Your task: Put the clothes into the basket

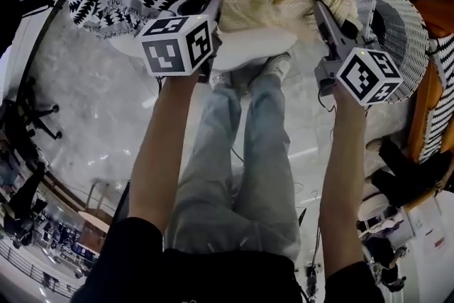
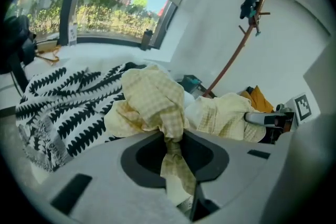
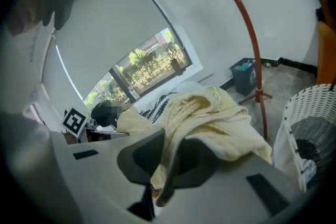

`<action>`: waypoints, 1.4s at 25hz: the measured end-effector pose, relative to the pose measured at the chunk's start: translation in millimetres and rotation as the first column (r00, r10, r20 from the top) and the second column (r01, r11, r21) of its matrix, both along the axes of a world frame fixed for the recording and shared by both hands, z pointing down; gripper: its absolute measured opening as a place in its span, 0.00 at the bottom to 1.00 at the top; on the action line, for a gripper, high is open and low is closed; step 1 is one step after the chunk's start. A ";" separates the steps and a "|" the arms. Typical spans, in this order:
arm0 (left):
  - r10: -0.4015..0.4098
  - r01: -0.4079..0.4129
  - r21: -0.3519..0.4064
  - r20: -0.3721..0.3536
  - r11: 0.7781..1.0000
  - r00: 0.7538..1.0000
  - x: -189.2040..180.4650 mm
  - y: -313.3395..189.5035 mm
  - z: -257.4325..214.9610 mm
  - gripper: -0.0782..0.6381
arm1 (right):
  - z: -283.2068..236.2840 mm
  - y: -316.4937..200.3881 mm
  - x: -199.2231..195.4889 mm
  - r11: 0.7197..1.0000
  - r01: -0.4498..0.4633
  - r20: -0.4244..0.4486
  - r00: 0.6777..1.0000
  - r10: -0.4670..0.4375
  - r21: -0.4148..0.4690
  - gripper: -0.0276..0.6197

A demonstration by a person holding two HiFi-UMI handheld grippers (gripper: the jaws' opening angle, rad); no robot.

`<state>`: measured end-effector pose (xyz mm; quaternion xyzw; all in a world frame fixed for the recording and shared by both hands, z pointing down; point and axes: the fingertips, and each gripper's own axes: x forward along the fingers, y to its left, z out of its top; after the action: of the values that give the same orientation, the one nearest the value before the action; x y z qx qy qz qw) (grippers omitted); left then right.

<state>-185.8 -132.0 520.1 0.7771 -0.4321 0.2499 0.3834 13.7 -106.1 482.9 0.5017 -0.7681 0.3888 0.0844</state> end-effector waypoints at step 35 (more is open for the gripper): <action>0.815 -0.812 0.075 -0.043 0.579 0.578 561.6 125.5 -54.9 0.22 | -34.1 209.7 413.0 0.781 -0.623 -0.232 0.756 0.612 0.030 0.10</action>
<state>375.8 -6.5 465.1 0.9059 -0.0196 0.3592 0.2236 426.7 103.6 448.9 0.7660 -0.5347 0.3531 0.0518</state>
